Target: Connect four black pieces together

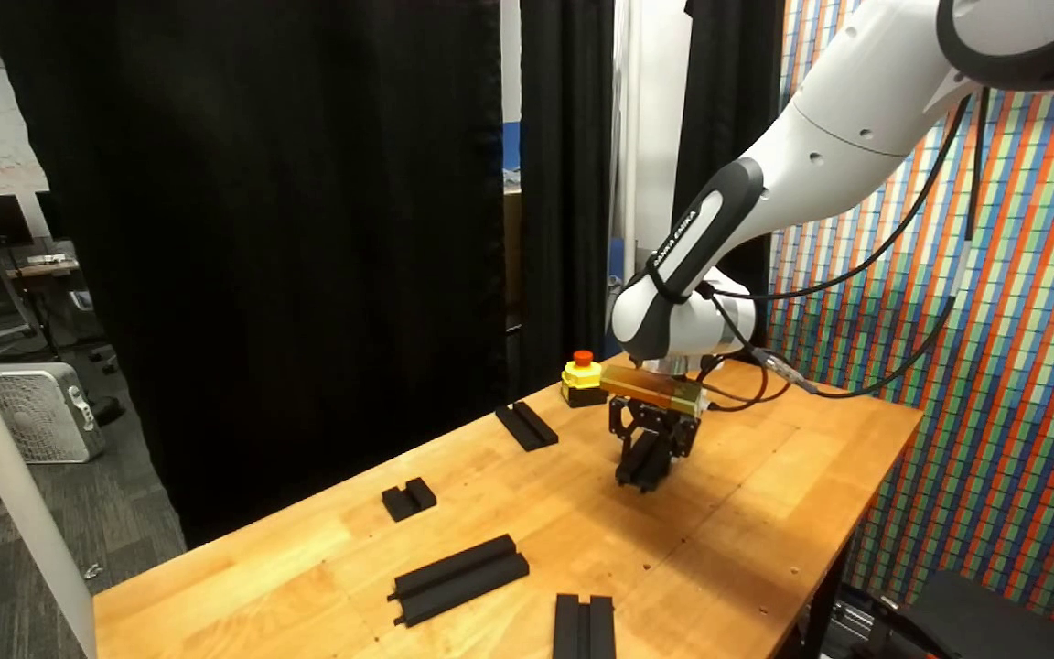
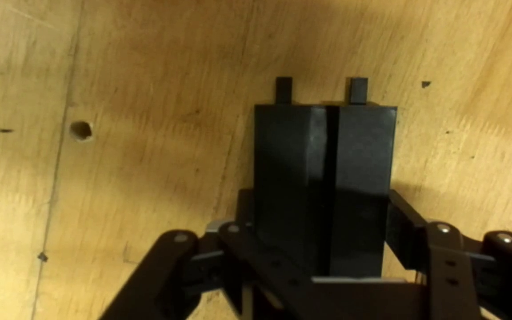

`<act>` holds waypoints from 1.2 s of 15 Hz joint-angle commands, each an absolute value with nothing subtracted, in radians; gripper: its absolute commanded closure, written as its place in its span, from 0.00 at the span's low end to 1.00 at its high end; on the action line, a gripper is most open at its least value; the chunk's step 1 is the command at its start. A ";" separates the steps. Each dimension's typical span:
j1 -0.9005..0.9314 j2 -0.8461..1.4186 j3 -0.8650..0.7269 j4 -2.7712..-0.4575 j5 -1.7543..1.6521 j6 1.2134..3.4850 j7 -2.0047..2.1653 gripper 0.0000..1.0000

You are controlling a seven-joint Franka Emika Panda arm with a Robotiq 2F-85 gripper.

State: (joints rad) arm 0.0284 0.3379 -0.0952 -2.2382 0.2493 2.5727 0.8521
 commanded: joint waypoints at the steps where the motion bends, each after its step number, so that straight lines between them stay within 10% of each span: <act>1: 0.020 0.349 -0.099 -2.207 0.238 2.545 0.841 0.55; 17: -0.003 0.362 -0.098 -2.190 0.245 2.499 0.825 0.55; 18: -0.003 0.364 -0.099 -2.186 0.241 2.492 0.818 0.23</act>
State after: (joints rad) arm 0.0051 0.3452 -0.0967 -2.2213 0.2493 2.5289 0.8432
